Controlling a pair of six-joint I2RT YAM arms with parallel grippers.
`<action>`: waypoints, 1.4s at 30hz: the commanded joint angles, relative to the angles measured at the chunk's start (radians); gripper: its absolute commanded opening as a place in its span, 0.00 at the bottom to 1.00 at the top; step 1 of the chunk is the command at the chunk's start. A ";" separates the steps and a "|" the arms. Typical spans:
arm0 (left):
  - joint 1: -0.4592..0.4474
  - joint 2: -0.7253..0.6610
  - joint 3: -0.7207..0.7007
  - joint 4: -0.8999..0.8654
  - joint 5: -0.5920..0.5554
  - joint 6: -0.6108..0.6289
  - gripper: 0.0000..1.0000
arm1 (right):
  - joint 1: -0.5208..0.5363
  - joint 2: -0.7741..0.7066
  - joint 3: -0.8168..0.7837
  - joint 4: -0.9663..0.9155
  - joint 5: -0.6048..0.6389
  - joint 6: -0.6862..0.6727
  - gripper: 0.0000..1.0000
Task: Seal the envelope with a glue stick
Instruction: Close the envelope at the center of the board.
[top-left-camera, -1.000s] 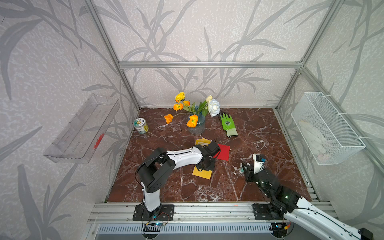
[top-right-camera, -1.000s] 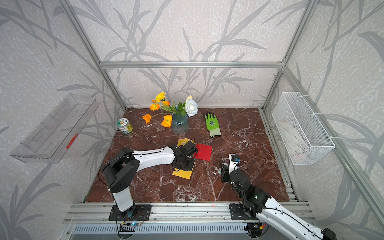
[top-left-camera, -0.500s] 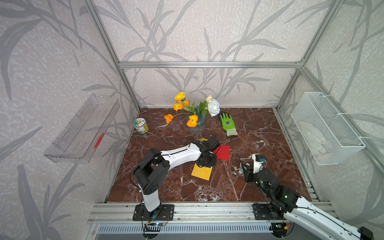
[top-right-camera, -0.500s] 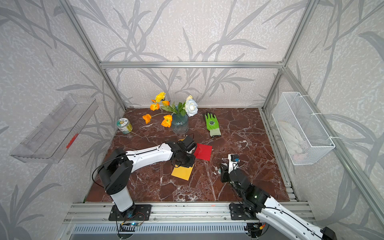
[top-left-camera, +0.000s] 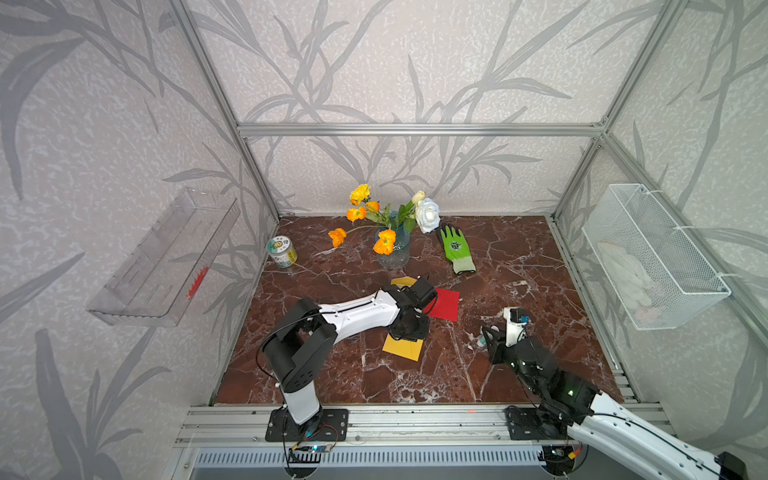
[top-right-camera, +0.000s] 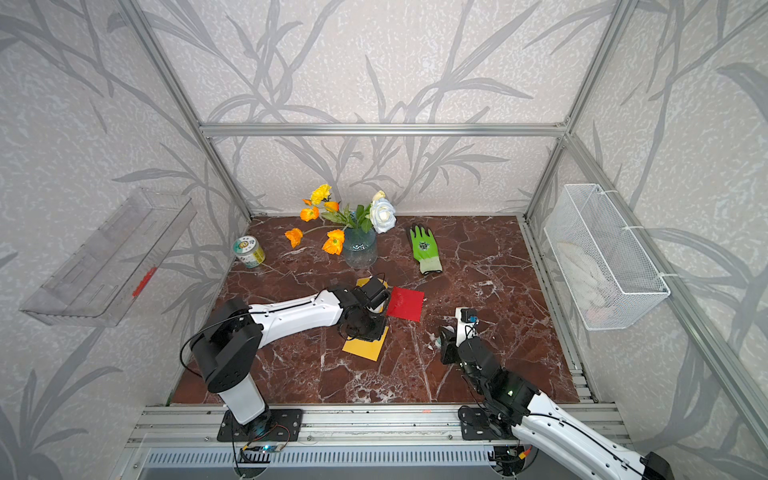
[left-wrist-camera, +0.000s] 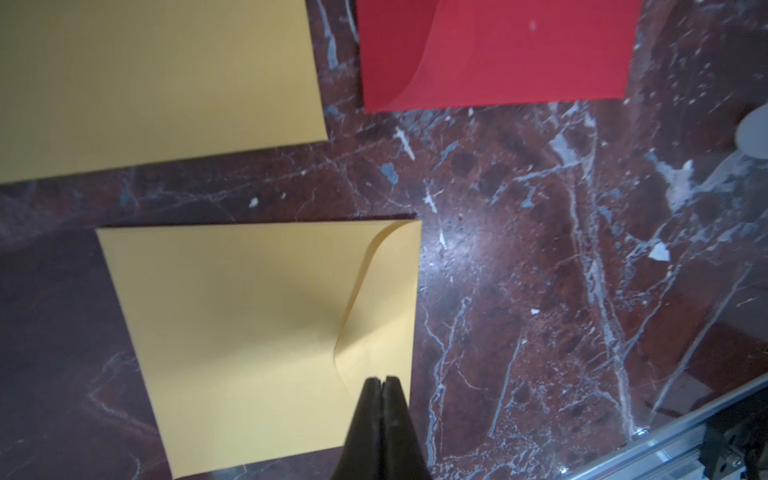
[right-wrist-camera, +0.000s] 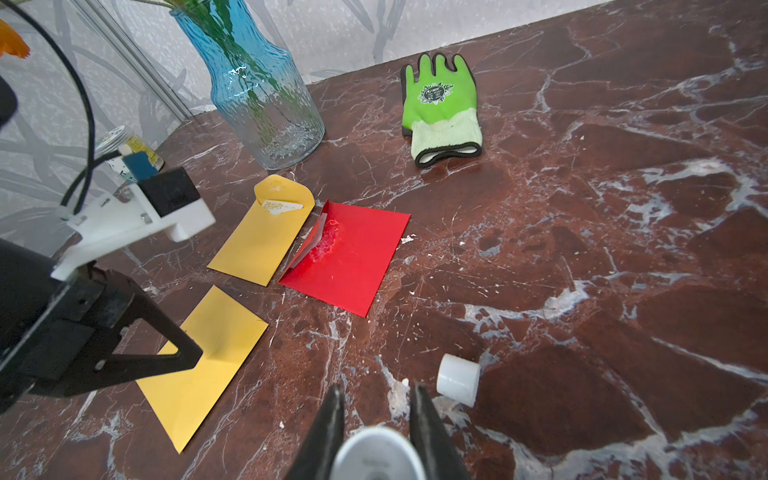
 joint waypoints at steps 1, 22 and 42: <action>-0.009 0.002 -0.016 0.008 -0.007 -0.015 0.00 | -0.004 0.013 0.021 0.034 -0.005 0.003 0.00; -0.030 0.147 -0.027 -0.022 -0.121 -0.018 0.00 | -0.003 0.020 0.027 0.043 0.001 -0.005 0.00; -0.030 0.271 0.100 -0.070 -0.192 0.015 0.01 | -0.004 0.012 0.025 0.028 0.004 -0.005 0.00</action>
